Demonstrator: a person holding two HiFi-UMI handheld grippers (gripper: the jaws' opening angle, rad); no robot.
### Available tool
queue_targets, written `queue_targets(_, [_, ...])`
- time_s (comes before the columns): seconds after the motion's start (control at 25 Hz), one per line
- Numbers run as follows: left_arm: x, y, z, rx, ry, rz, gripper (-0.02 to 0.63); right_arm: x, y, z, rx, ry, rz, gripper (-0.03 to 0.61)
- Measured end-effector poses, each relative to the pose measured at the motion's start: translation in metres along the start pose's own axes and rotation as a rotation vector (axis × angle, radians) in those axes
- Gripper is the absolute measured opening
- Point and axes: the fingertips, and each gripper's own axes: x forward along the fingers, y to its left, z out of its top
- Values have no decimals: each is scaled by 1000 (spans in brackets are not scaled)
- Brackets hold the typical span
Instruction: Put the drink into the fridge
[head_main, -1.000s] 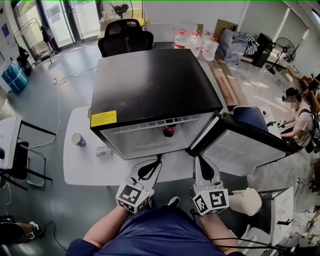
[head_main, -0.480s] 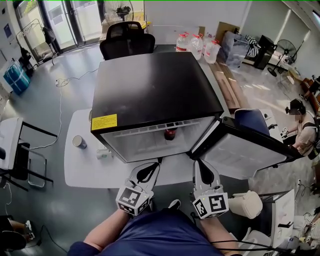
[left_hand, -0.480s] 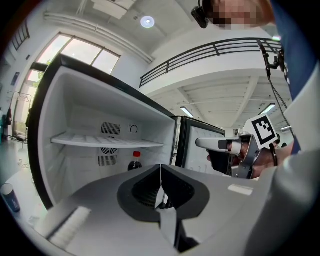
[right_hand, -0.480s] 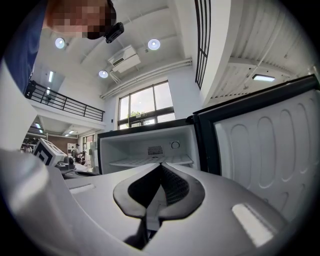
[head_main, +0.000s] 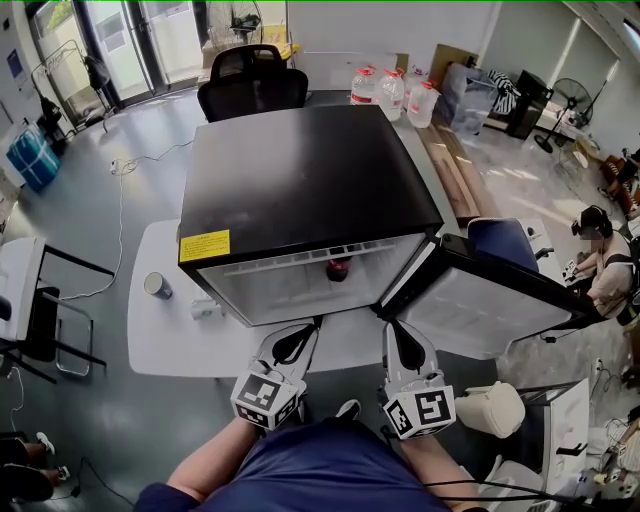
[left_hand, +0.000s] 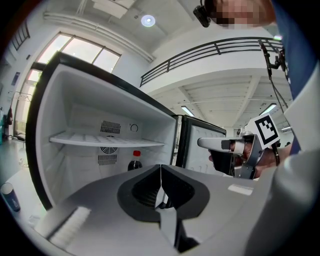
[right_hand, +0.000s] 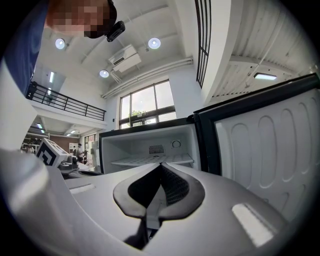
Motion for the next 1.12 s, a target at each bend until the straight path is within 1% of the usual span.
queue_targets(0.4, [6, 0, 2, -2, 4, 5, 6, 1, 2, -2, 11, 1, 32, 5])
queue_targets(1.12, [19, 3, -1, -14, 5, 40, 6, 5, -8, -9, 19, 14, 56, 5])
